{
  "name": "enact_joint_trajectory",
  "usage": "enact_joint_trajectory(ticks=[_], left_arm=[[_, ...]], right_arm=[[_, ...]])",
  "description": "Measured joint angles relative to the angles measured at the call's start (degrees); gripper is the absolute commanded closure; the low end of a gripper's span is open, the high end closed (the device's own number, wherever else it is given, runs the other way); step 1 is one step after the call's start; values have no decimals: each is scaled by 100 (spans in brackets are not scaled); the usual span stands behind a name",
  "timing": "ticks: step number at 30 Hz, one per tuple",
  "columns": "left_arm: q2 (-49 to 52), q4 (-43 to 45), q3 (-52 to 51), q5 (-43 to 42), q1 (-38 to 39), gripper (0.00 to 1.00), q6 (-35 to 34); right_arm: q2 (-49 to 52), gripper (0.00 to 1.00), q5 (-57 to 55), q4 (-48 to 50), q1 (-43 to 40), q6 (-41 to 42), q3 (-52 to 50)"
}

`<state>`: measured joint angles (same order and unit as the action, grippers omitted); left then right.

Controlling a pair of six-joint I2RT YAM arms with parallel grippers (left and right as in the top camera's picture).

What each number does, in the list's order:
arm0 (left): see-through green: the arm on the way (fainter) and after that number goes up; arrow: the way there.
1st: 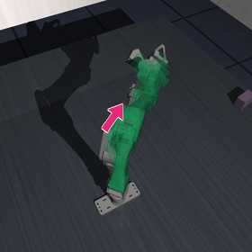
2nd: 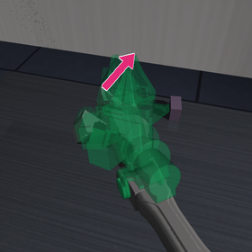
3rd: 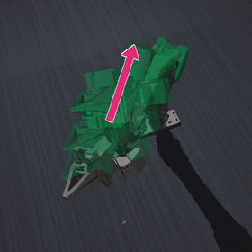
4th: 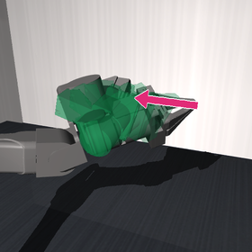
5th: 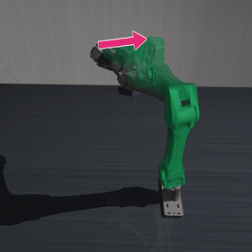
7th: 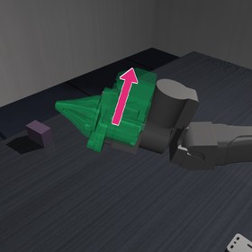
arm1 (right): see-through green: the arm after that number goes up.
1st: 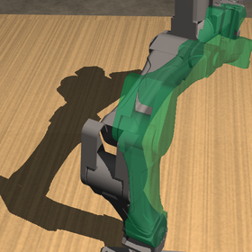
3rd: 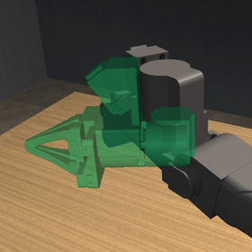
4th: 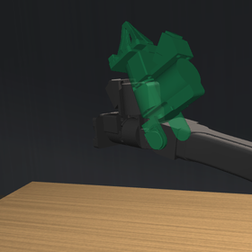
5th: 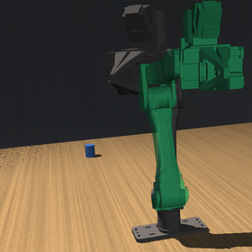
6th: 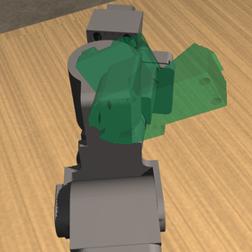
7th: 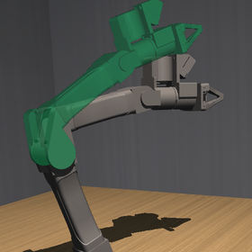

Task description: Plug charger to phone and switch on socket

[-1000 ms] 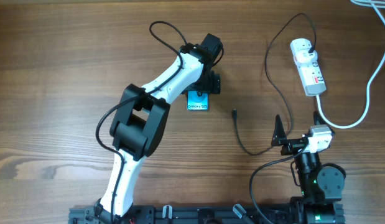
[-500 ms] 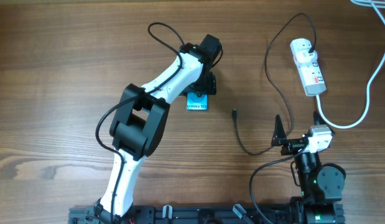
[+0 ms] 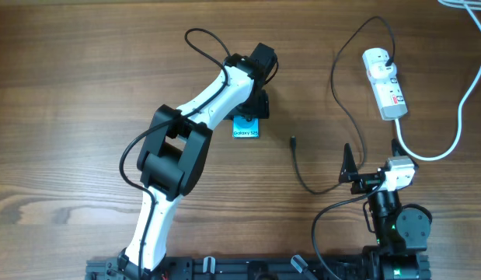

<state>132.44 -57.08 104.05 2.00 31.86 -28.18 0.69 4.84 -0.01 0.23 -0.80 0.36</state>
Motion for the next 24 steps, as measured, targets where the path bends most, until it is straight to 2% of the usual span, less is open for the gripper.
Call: enact_joint_trajectory(ticks=[13,14,17,24], left_arm=[[-334,-498,-48,-564,-24,24,0],[-341,-522,-48,-636,-46,22,-2],[-343,-525,-48,-678,-155,7,-24],[-343,-153,-50,-487,-310,5,-61]], right_arm=[[0,0,0,0,0,0,0],[0,0,0,0,0,0,0],[0,0,0,0,0,0,0],[0,0,0,0,0,2,0]])
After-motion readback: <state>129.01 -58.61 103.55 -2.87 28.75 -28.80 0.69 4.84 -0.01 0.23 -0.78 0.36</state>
